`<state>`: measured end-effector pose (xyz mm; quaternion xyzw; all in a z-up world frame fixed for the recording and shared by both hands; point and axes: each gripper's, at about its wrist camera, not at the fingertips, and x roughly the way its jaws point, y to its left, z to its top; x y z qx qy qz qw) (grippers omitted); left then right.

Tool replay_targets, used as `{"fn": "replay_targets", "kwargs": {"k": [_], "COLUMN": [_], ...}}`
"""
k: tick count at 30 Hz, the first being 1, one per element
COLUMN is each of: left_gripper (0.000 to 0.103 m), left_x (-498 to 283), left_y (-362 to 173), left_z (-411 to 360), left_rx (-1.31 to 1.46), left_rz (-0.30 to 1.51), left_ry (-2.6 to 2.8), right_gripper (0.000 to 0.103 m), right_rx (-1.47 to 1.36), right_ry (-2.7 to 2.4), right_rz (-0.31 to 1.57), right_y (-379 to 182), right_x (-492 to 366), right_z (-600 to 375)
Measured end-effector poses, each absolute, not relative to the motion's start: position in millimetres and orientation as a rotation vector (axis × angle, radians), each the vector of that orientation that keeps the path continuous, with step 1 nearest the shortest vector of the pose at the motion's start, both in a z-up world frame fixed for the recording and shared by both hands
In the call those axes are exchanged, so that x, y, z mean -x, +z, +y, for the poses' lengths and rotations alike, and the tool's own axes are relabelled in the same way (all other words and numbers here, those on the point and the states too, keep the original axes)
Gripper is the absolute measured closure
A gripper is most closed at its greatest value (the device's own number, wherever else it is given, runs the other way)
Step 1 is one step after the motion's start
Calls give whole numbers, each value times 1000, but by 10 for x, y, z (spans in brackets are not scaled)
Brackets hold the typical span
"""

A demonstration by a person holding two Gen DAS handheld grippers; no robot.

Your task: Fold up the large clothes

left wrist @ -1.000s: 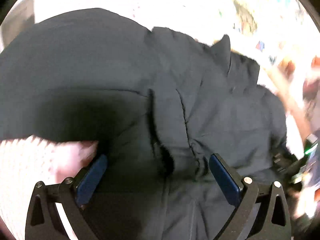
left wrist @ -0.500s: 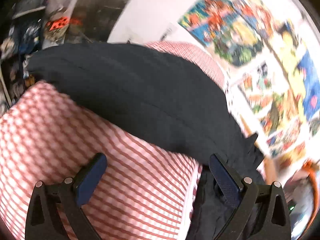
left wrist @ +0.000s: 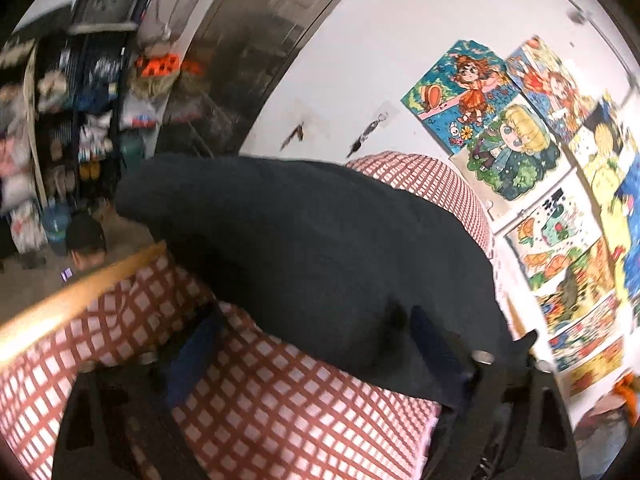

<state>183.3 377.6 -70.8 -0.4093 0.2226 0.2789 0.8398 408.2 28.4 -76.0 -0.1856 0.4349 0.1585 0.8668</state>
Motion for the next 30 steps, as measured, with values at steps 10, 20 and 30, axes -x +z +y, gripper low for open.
{"fn": "replay_targets", "kwargs": {"k": [10, 20, 30], "left_gripper": [93, 96, 97], "left_x": [-1777, -1892, -2193], "left_y": [-521, 426, 1094], "left_z": [3866, 3205, 2074], "left_rx": [775, 469, 300], "left_rz": [417, 228, 137], "left_ry": [653, 571, 238], "right_gripper": [6, 6, 6], "right_rx": [348, 106, 176], "right_ry": [345, 411, 319], "right_rz": [893, 834, 741], "right_y": [-843, -416, -58], "right_x": [-4083, -3984, -3811], "right_z": [223, -263, -865]}}
